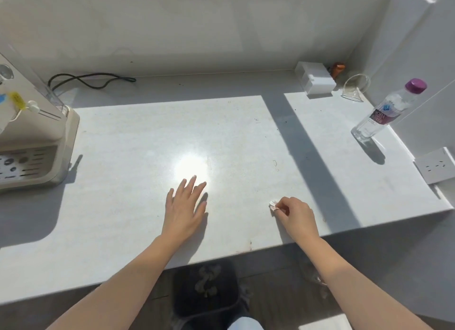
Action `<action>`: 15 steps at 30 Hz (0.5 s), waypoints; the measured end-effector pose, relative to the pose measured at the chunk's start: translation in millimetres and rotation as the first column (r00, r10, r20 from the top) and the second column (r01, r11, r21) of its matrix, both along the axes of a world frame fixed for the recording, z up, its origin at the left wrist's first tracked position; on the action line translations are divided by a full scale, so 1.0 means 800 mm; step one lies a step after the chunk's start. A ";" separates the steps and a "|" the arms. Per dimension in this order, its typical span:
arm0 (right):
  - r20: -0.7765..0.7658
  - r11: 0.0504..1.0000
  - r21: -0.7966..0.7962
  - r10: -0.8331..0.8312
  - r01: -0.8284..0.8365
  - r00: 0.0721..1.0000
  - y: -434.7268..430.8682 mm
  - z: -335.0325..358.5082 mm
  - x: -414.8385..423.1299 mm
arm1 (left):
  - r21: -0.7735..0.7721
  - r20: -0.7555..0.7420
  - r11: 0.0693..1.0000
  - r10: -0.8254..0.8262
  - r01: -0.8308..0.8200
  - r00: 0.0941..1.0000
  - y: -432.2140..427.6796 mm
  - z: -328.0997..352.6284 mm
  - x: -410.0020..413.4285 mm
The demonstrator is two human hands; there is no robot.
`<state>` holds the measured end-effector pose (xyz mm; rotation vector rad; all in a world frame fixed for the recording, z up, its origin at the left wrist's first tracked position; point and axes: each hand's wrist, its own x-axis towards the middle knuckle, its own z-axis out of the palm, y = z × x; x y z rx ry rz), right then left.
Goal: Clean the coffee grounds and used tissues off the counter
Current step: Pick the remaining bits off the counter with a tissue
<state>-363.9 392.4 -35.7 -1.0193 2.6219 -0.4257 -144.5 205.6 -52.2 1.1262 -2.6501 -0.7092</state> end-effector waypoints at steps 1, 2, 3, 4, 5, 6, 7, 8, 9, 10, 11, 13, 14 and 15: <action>0.027 0.999 -0.002 -0.042 0.042 0.999 -0.004 0.000 0.002 | -0.027 0.107 1.000 0.012 -0.009 0.994 -0.014 -0.009 0.017; 0.060 0.997 -0.010 -0.078 0.079 0.995 -0.008 0.001 0.007 | -0.032 0.191 0.999 0.027 -0.021 0.981 -0.024 -0.018 0.033; 0.096 0.994 -0.016 -0.102 0.104 0.990 -0.010 0.002 0.015 | -0.028 0.251 0.999 0.037 -0.031 0.967 -0.030 -0.025 0.046; 0.124 0.994 -0.018 -0.103 0.106 0.987 -0.012 0.003 0.025 | -0.029 0.291 0.999 0.039 -0.032 0.956 -0.032 -0.030 0.056; 0.144 0.996 -0.013 -0.082 0.085 0.986 -0.013 0.004 0.039 | -0.036 0.320 0.999 0.035 -0.024 0.947 -0.032 -0.034 0.062; 0.160 0.999 -0.003 -0.047 0.048 0.986 -0.016 0.005 0.054 | -0.048 0.338 0.999 0.033 -0.018 0.940 -0.030 -0.037 0.065; 0.172 1.000 0.003 -0.003 0.002 0.985 -0.021 0.004 0.072 | -0.062 0.346 0.998 0.040 -0.020 0.937 -0.029 -0.039 0.065; 0.183 0.999 0.004 0.046 -0.048 0.982 -0.026 0.004 0.091 | -0.078 0.348 0.997 0.053 -0.028 0.936 -0.028 -0.041 0.064; 0.194 0.995 0.002 0.096 -0.099 0.976 -0.031 0.002 0.110 | -0.092 0.346 0.995 0.066 -0.036 0.936 -0.027 -0.043 0.063; 0.204 0.989 -0.002 0.148 -0.151 0.968 -0.034 0.001 0.128 | -0.103 0.342 0.994 0.073 -0.040 0.937 -0.026 -0.044 0.061; 0.207 0.979 -0.004 0.199 -0.202 0.958 -0.034 0.000 0.142 | -0.111 0.341 0.993 0.074 -0.038 0.937 -0.025 -0.044 0.061; 0.204 0.962 0.002 0.268 -0.275 0.941 -0.029 -0.003 0.158 | -0.115 0.337 0.993 0.065 -0.028 0.939 -0.025 -0.043 0.061; 0.203 0.958 0.006 0.279 -0.286 0.939 -0.024 -0.004 0.158 | -0.118 0.331 0.993 0.057 -0.019 0.942 -0.027 -0.042 0.063; 0.196 0.960 0.010 0.271 -0.278 0.942 -0.018 -0.003 0.154 | -0.125 0.323 0.992 0.042 -0.001 0.946 -0.031 -0.041 0.066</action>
